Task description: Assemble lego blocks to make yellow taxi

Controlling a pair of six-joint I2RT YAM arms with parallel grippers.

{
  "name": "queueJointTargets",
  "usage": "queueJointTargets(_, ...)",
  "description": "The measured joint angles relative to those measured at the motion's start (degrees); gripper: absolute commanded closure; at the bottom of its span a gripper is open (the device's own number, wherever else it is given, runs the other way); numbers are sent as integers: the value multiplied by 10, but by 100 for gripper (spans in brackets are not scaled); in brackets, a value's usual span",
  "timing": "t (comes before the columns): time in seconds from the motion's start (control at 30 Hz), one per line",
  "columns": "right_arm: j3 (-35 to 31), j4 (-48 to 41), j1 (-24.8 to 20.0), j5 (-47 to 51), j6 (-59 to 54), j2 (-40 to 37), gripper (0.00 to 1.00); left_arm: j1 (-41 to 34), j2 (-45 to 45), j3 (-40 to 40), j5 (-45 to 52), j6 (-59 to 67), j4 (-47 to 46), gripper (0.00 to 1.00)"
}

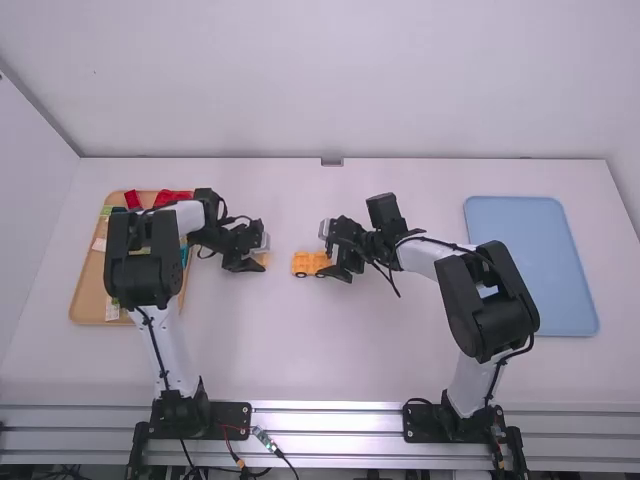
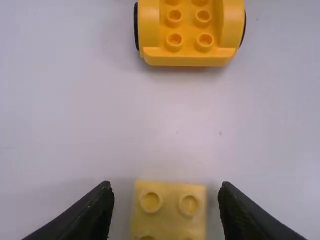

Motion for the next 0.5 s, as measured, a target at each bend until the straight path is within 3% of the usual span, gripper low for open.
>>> queueJointTargets(0.5, 0, 0, 0, 0, 2, 0, 1, 14, 0, 24, -5, 6, -30, 48)
